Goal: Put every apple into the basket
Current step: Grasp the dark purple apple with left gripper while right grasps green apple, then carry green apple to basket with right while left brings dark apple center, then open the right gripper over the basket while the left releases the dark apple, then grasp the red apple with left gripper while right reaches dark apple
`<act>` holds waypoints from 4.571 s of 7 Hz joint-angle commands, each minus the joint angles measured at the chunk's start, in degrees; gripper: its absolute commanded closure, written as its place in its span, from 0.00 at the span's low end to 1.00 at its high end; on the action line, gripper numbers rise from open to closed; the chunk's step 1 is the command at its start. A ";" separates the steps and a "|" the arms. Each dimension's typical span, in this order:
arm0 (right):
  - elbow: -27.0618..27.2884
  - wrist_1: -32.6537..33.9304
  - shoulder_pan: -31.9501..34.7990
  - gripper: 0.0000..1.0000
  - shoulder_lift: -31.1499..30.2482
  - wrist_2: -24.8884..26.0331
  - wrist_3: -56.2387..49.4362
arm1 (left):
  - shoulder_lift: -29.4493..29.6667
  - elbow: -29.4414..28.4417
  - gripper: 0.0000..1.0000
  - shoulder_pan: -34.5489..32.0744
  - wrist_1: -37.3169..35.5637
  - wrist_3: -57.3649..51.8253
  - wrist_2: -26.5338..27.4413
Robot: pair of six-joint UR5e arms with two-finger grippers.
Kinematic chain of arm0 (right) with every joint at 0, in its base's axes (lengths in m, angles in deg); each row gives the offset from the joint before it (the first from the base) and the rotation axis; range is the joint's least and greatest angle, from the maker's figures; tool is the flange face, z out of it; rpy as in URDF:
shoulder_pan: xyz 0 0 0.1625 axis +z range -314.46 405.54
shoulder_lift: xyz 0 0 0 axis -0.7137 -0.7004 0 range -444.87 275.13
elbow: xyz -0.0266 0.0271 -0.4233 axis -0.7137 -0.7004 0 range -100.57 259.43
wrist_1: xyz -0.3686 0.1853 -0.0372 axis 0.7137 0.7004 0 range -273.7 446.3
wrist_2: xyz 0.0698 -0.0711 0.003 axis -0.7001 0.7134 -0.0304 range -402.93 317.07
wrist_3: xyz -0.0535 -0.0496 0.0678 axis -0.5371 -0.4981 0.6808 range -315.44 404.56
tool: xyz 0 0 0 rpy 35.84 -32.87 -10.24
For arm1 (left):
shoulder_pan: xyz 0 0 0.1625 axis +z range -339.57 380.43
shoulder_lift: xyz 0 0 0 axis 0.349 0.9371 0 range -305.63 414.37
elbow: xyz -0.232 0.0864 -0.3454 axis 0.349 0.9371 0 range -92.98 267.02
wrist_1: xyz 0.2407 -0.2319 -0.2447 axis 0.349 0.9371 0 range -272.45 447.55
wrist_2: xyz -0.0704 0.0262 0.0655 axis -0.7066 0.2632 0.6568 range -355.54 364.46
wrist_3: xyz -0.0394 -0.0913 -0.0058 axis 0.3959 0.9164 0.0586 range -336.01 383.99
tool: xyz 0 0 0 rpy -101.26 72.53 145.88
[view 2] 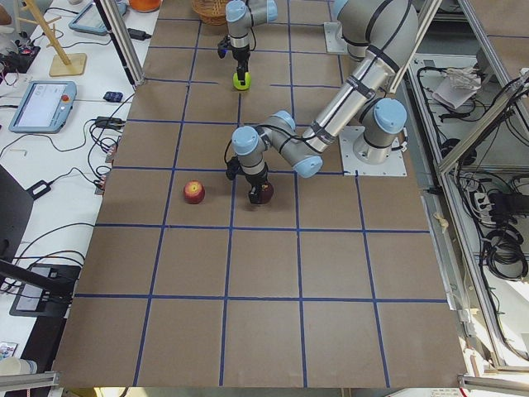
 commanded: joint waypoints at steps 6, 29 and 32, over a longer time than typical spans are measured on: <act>-9.09 -13.41 -17.25 1.00 -7.83 0.89 -4.29 | -1.86 -19.36 1.00 -12.30 24.38 14.90 0.04; -2.01 -11.84 -4.86 0.00 -7.07 -6.47 -3.93 | 18.06 -42.26 0.00 -9.67 14.74 10.17 -10.37; -1.29 -8.79 -3.08 0.00 -3.73 -6.41 -1.61 | 22.74 -38.51 0.00 -8.60 11.14 6.03 -7.20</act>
